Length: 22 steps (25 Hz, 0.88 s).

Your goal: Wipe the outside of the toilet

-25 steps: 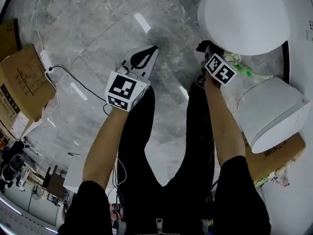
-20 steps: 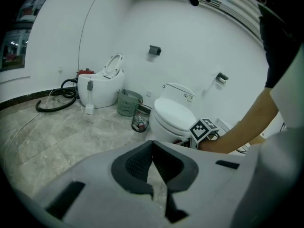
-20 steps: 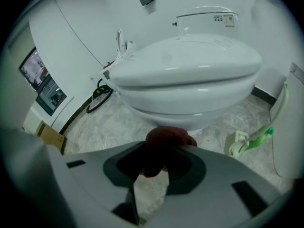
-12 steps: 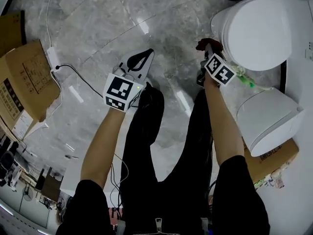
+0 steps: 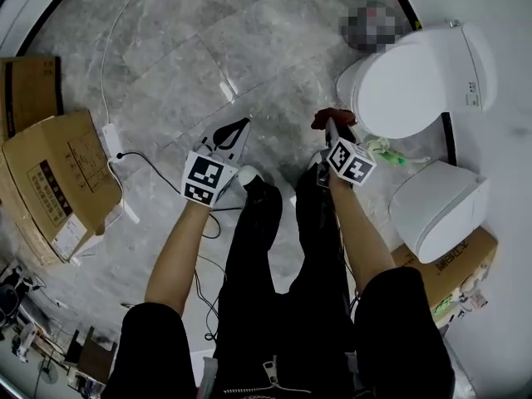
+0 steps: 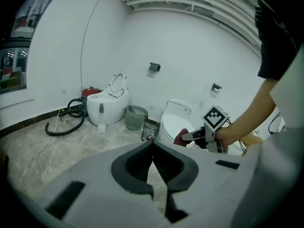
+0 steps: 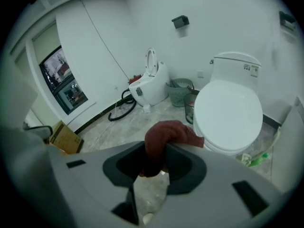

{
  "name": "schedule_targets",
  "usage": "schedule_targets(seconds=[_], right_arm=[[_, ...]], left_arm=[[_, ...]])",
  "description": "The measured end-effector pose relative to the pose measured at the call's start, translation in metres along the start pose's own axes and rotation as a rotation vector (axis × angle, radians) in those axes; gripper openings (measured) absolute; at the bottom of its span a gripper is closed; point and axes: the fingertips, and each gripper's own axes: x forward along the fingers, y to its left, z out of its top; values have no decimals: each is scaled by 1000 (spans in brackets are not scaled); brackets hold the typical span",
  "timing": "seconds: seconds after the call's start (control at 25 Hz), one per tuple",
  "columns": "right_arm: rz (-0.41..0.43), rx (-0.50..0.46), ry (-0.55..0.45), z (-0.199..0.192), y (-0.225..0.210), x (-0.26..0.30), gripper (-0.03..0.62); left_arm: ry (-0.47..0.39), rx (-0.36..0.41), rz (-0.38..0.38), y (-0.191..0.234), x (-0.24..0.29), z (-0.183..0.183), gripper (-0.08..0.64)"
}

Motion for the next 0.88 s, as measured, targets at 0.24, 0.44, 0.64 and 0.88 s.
schedule_targets(seconds=[0.24,0.44,0.64,0.88], right_arm=[[37,-47,-72,75,37,-57,121],[25,-28,-126,118,45,-77,121],[-12,46,-184,159,42,-68,121],[-104,187,-216,211,41,-48,124]], left_arm=[[-55,24,-13,9,-6,92,0],[-89,63,-52,14,4,162,0],[-73,131,-116,28,25,217,0],[5,203,-229,63,63,286,0]])
